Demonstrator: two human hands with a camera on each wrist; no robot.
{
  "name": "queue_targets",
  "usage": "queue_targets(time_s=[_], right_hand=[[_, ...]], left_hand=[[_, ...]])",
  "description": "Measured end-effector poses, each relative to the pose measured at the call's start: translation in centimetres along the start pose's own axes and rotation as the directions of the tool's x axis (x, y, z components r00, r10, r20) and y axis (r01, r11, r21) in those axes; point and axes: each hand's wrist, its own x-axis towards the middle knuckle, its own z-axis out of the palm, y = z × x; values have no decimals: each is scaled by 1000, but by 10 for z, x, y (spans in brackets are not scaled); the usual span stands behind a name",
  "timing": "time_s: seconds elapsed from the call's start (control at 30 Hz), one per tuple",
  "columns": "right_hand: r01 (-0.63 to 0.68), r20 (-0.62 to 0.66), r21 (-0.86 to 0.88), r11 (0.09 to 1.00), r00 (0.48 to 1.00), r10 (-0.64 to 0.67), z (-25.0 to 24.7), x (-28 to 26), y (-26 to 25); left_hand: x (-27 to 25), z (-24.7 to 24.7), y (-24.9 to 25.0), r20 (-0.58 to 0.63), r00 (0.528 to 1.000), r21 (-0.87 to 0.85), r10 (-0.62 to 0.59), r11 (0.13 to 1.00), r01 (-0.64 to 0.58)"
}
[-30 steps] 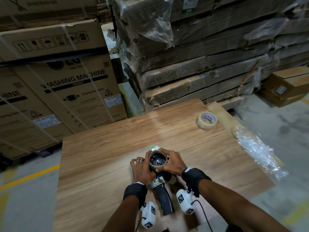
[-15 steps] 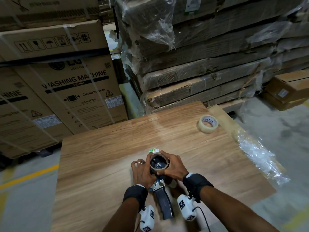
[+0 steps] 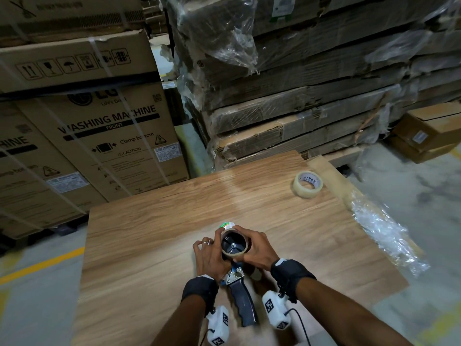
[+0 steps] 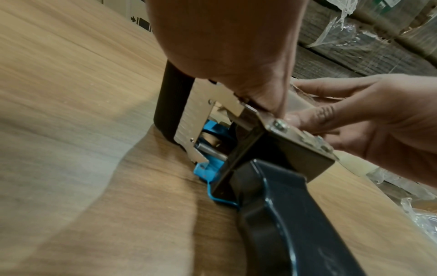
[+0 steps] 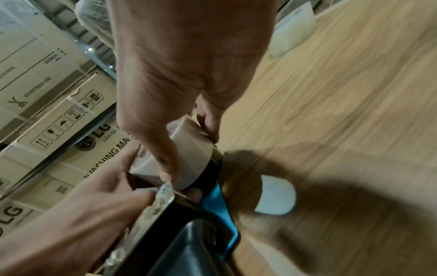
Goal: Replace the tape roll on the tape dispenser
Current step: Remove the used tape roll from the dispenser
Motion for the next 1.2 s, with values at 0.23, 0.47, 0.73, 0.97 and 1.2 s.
queue_targets(time_s=[0.23,0.47,0.73,0.97,1.2], right_hand=[[-59,15,-11,998,998,59,-4,8,2],[-5,-39,-21,1000,999,5,2,-1,4],[-15,-33,-9,1000,999,15,0,-2,7],[6,-14,-35,999,1000,-6,-1,0,6],[-76,20,-12,997,997,76,-16,8,4]], left_hand=[[1,4,-2,-14,1000,-26,0,1000,0],[2,8,-4,2,1000,-19,-11,1000,11],[0,8,-2,-38,999,-41,12,999,-14],[-3,5,-1,-64,998,-89,10,996,-15],[1,7,0,-18,1000,-52,-7,999,6]])
